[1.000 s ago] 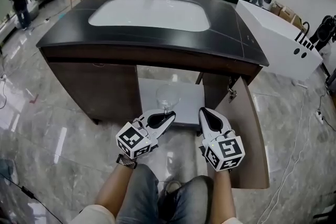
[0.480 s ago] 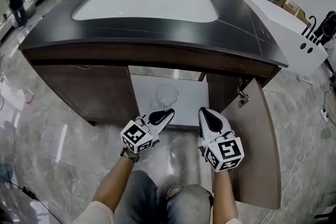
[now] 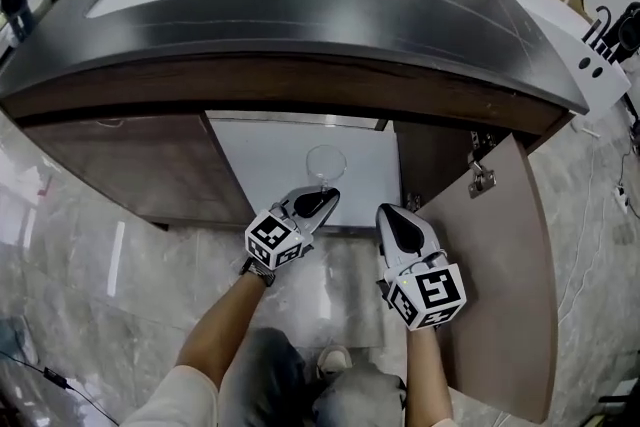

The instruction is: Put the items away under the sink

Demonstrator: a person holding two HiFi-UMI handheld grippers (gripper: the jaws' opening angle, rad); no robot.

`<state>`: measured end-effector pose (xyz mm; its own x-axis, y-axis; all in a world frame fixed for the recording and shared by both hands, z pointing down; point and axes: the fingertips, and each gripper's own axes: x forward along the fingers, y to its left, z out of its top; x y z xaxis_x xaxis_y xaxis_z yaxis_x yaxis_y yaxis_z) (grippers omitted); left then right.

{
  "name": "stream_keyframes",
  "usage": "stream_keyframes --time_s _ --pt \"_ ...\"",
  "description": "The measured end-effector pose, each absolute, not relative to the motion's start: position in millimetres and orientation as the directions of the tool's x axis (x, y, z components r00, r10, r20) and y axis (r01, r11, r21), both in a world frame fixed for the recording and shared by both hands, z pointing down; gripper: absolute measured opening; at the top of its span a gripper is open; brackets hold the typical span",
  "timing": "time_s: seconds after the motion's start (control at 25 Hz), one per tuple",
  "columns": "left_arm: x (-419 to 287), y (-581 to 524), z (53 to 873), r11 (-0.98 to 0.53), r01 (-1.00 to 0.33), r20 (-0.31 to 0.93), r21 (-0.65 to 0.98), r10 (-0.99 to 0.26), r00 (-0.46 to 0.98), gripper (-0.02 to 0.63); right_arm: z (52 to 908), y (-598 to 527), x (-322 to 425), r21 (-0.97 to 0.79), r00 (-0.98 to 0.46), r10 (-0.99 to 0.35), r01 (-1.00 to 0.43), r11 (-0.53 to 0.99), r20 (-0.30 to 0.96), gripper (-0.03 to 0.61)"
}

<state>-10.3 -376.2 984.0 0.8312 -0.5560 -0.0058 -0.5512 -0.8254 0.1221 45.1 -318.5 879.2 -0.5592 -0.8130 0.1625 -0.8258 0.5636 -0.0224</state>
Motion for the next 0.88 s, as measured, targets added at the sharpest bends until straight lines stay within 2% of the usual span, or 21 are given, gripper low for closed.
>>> stream_keyframes --time_s 0.52,0.88 --pt "0.1 -389.8 1034.3 -0.798 -0.562 0.067 0.218 -0.562 0.824 0.020 898.1 -312.1 44.1 -0.025 -0.555 -0.808 -0.827 0.561 0.200 0.006" --pt "2.6 -386.0 1051.4 -0.796 -0.560 0.091 0.228 -0.555 0.827 0.020 905.5 -307.7 45.1 -0.033 -0.553 -0.805 -0.828 0.560 0.214 0.006"
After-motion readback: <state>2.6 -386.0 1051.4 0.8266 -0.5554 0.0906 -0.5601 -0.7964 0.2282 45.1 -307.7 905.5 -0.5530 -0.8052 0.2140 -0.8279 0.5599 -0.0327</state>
